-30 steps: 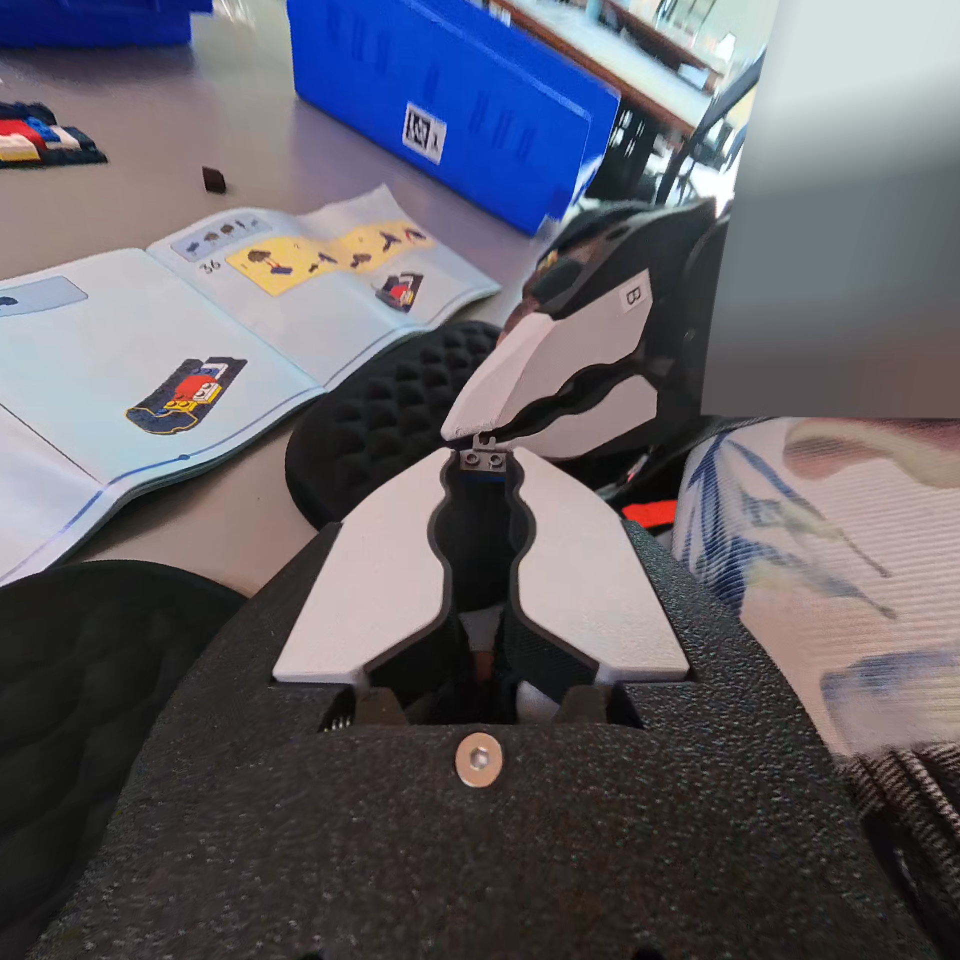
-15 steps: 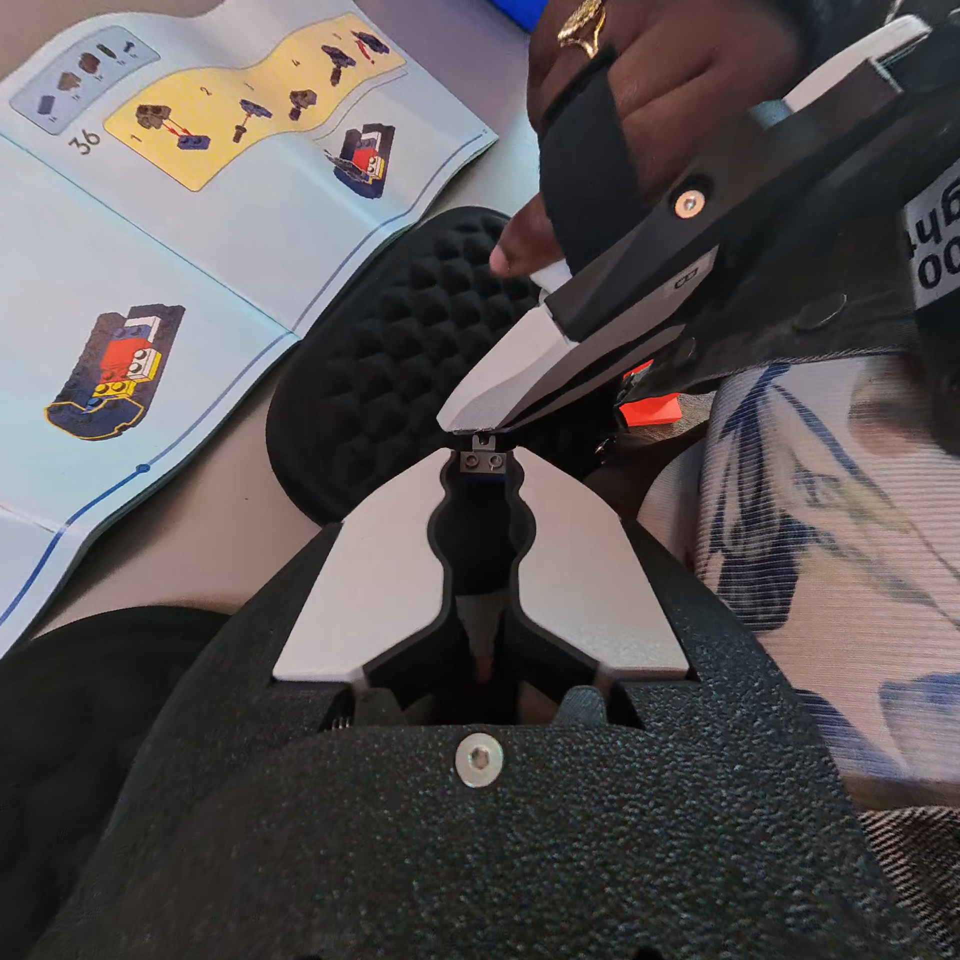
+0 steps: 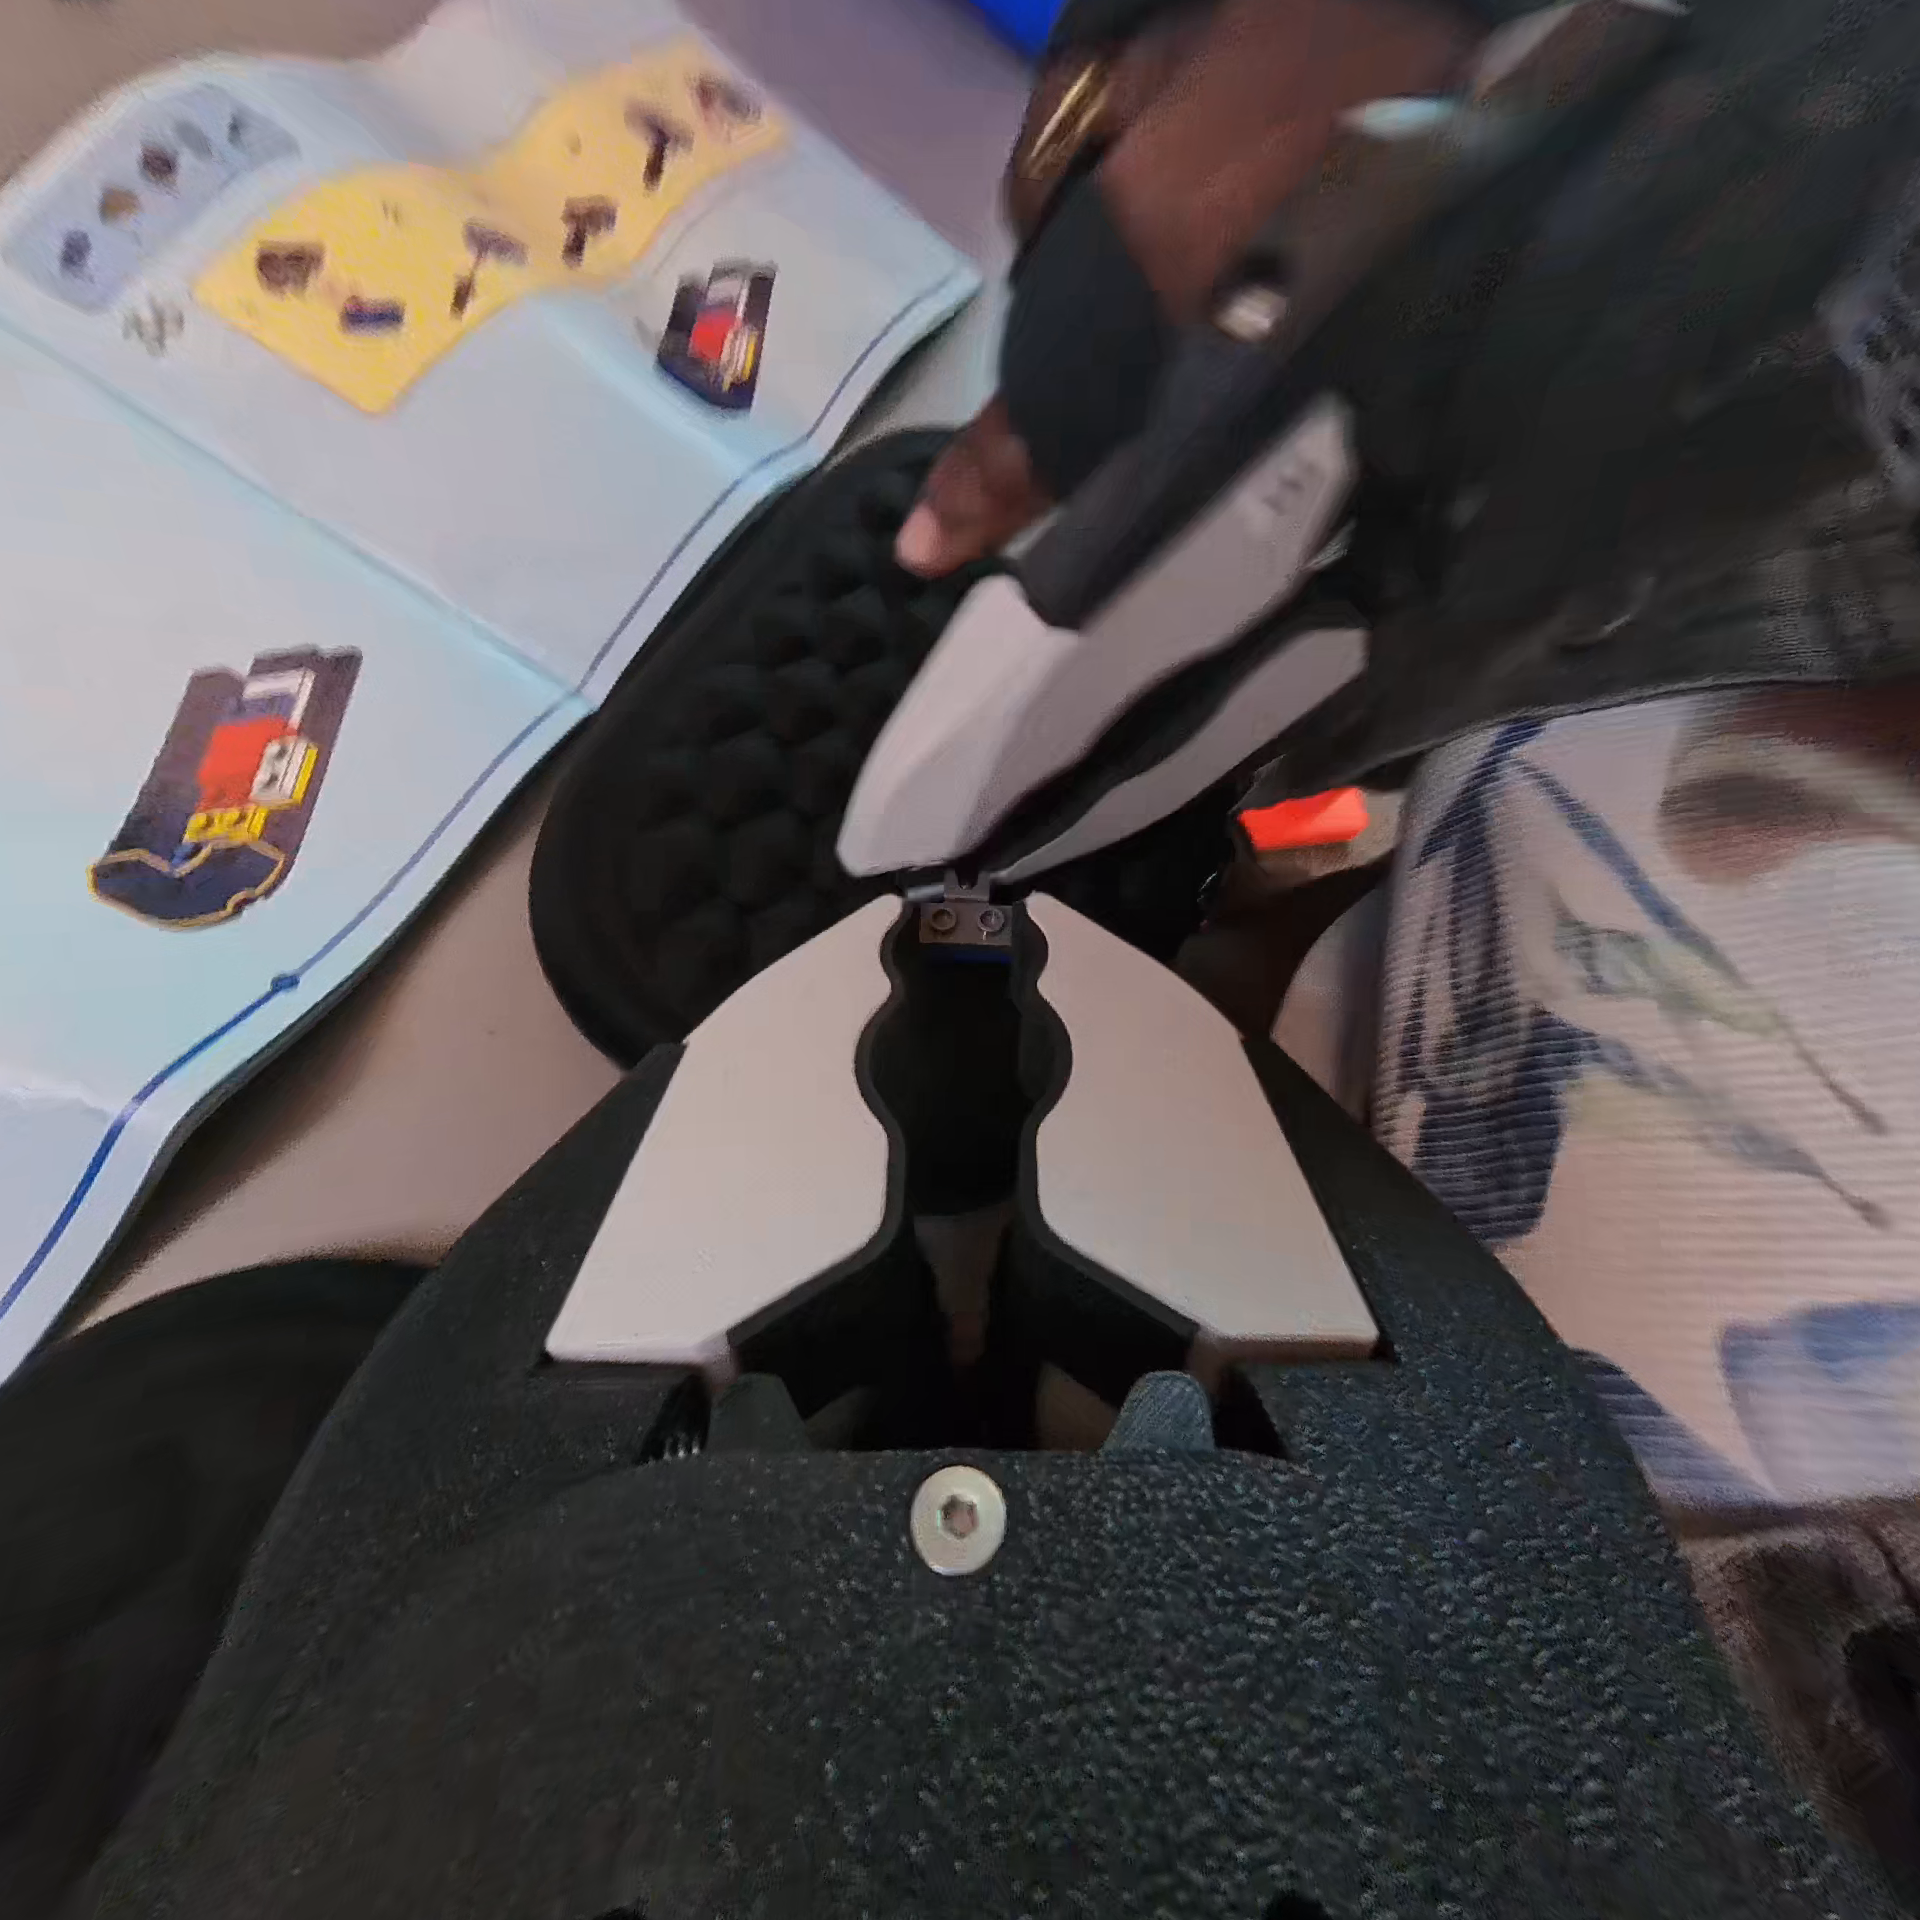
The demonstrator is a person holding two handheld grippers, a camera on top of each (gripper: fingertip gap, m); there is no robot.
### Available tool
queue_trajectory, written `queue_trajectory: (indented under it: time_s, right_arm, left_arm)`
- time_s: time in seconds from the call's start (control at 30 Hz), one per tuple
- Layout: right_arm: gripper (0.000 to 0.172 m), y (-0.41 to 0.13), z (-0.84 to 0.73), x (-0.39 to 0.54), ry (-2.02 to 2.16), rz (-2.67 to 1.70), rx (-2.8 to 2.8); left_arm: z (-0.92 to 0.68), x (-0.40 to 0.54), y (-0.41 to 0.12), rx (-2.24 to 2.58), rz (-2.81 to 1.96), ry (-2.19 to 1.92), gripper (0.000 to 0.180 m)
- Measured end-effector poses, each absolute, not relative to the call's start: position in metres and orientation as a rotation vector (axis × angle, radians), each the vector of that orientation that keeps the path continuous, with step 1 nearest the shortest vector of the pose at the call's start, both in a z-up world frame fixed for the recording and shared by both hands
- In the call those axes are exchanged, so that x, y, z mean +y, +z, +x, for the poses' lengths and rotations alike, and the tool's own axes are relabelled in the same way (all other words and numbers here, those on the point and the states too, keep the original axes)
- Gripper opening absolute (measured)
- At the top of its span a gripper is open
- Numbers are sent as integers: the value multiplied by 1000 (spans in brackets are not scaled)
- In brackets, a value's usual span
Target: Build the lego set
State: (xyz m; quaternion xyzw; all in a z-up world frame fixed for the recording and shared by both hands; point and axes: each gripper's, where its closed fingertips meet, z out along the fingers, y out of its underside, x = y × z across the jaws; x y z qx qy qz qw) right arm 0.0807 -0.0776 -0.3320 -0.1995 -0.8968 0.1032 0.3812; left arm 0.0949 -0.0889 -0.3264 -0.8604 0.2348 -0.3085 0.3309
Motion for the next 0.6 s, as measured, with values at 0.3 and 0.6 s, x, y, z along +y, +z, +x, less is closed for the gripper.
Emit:
queue_trajectory:
  time_s: [0.3,0.6]
  right_arm:
    - [22,-259,93,-80,2087,-1530,-1445]
    - [9,-265,93,-95,1859,-1300,-1731]
  left_arm:
    - [86,-89,-283,538,-1808,-677,16]
    - [96,-95,-280,624,-1747,-603,16]
